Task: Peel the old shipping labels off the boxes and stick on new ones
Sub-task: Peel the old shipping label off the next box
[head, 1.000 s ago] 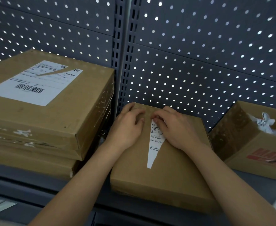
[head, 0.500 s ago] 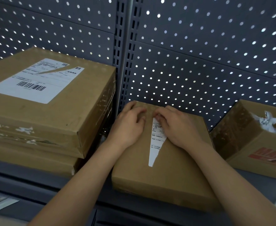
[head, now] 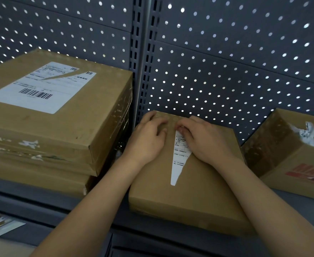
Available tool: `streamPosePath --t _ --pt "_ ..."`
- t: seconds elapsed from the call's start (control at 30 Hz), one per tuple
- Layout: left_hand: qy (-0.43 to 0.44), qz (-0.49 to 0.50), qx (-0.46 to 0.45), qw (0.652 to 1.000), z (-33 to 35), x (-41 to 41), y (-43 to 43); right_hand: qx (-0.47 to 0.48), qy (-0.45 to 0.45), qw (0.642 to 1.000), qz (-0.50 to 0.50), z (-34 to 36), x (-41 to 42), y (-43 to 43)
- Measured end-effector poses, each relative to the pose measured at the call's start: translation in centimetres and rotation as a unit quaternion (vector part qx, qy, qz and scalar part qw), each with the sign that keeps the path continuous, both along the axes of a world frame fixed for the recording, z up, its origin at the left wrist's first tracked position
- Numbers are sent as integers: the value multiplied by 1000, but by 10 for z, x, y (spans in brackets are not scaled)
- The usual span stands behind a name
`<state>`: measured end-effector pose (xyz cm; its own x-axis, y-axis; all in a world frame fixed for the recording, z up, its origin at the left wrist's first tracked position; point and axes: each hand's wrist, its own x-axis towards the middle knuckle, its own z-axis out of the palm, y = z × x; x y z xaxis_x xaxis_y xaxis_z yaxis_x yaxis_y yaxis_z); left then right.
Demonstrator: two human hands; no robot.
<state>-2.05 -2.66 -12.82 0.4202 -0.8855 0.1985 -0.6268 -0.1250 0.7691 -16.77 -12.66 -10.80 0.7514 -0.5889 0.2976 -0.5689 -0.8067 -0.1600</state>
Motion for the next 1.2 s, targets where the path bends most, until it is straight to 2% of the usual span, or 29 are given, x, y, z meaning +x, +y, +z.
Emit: streamPosePath --t 0.3,0.57,0.9,1.2 --pt "-1 0 0 1000 -3 1 -2 9 19 1000 -7 2 3 0" --pt "-4 1 -1 1000 -5 2 -3 13 -5 1000 -2 -1 0 -1" --pt "0 3 0 1000 -4 2 -3 13 24 1000 -2 0 2 -2" --pt "-2 1 -5 1000 -3 2 -2 17 6 1000 5 2 0 1"
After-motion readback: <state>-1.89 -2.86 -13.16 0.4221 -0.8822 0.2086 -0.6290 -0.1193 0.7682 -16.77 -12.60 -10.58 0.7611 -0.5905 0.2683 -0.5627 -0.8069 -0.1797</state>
